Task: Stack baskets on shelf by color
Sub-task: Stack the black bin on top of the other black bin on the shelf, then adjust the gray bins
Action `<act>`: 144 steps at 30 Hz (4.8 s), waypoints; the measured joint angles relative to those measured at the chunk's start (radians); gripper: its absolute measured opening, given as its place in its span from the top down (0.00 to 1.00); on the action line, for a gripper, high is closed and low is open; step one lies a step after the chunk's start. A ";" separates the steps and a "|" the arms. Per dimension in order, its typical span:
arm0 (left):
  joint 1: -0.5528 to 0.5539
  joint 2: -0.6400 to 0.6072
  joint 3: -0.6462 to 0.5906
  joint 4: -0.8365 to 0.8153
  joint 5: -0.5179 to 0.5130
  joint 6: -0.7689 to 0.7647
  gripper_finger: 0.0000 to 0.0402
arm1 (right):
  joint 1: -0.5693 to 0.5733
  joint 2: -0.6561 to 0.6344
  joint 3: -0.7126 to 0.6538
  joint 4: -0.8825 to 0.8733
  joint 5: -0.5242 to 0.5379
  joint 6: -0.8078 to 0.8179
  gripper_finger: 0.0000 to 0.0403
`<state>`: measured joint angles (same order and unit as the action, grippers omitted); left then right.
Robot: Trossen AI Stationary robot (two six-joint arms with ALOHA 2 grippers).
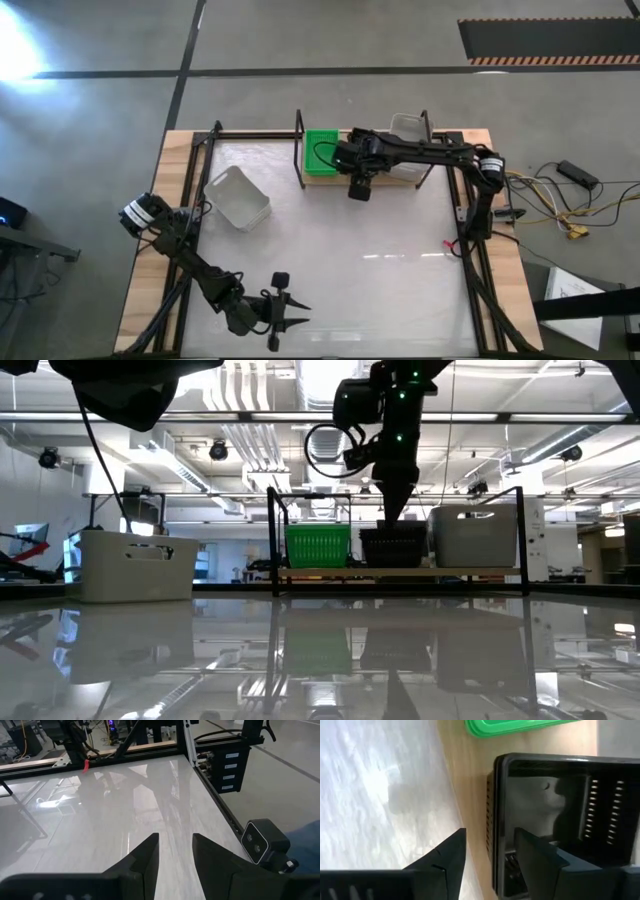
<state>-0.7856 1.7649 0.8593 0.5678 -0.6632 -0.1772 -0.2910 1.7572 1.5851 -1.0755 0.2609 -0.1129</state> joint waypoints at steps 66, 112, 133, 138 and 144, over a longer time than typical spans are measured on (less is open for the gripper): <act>0.001 0.000 0.000 0.000 0.000 0.000 0.74 | -0.032 0.039 -0.002 0.086 -0.104 -0.143 0.90; 0.001 0.000 0.000 0.000 0.000 -0.002 0.74 | -0.054 -0.197 0.024 -0.255 0.071 0.128 0.58; 0.001 0.000 0.000 0.000 0.000 -0.002 0.74 | -0.167 -0.164 -0.101 -0.173 -0.053 0.076 0.68; 0.001 0.000 0.000 0.000 0.000 -0.002 0.74 | -0.162 -0.164 -0.131 -0.172 -0.058 0.044 0.83; 0.001 0.000 0.000 0.000 0.000 -0.002 0.74 | -0.121 -0.164 -0.126 -0.175 -0.065 0.005 0.97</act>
<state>-0.7849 1.7649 0.8597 0.5682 -0.6628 -0.1792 -0.4115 1.5929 1.4593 -1.2502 0.1959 -0.1081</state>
